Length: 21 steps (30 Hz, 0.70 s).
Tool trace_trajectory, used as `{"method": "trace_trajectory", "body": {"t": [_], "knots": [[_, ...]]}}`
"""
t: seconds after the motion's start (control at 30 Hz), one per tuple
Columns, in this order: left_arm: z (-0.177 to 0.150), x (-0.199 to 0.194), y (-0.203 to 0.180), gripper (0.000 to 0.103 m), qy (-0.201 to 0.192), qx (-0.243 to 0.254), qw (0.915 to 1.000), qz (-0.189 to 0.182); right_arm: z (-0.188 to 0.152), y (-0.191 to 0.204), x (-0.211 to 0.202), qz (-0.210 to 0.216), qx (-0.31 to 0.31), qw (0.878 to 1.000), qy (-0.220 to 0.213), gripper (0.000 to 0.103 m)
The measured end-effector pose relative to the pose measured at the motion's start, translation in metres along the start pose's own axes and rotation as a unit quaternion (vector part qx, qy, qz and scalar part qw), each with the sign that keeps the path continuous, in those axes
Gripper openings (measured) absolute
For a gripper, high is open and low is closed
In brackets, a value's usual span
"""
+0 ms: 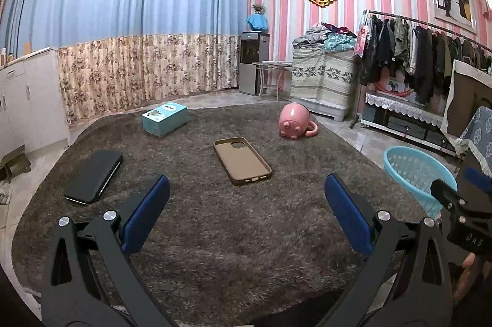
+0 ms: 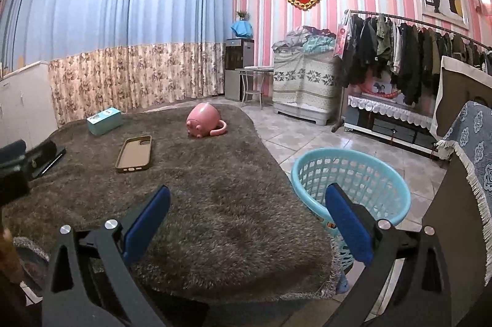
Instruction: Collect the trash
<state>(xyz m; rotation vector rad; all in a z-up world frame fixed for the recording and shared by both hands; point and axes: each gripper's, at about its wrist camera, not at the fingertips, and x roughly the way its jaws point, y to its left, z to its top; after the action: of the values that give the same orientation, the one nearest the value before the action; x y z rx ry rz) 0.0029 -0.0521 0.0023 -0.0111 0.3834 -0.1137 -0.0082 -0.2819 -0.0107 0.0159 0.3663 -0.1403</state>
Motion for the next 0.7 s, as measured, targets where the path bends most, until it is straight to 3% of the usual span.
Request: {"method": "trace_trajectory", "body": {"t": [0.7], "knots": [[0.0030,-0.0051,-0.0060,0.097,-0.018,-0.002,0.9998,-0.007,0.0024,-0.0022,-0.0003,-0.002,0.000,1.000,-0.014,0.099]]}}
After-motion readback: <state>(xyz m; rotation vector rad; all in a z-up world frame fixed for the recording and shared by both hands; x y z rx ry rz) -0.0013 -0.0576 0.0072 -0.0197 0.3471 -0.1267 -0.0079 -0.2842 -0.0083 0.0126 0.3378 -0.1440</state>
